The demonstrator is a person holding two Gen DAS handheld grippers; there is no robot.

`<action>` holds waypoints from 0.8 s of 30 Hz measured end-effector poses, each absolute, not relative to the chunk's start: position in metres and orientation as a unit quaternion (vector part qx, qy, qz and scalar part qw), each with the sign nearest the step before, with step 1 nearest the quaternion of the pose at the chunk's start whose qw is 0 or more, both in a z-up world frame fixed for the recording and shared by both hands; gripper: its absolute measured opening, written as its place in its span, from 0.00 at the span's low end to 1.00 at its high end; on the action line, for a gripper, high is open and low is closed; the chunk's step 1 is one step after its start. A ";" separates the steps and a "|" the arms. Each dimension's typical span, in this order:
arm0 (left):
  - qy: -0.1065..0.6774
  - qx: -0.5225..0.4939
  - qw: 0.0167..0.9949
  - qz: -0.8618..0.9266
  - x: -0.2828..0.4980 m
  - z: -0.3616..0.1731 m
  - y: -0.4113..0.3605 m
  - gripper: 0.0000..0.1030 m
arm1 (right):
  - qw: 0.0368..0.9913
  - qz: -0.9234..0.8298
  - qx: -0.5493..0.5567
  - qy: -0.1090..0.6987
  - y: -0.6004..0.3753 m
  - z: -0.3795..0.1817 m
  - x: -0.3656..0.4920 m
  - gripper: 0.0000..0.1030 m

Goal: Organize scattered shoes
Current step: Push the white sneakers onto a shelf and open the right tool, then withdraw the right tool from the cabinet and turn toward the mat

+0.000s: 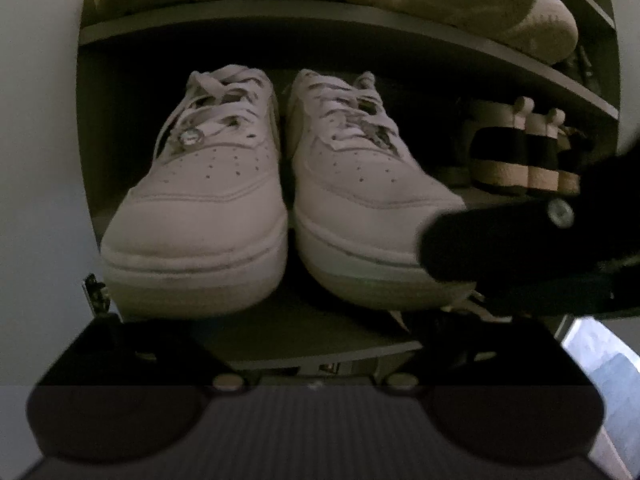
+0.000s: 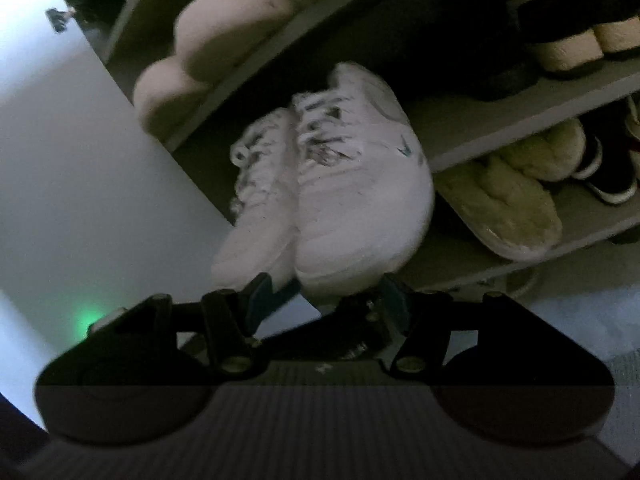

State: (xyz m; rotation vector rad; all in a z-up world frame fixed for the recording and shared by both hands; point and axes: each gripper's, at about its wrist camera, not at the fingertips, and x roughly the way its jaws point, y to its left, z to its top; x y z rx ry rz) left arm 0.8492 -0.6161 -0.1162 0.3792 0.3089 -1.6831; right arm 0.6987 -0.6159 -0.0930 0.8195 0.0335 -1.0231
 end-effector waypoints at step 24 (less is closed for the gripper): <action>0.150 0.267 0.652 -0.693 0.833 -0.124 -0.731 0.80 | 0.755 -0.590 0.285 -0.034 -0.660 -0.103 0.690 0.35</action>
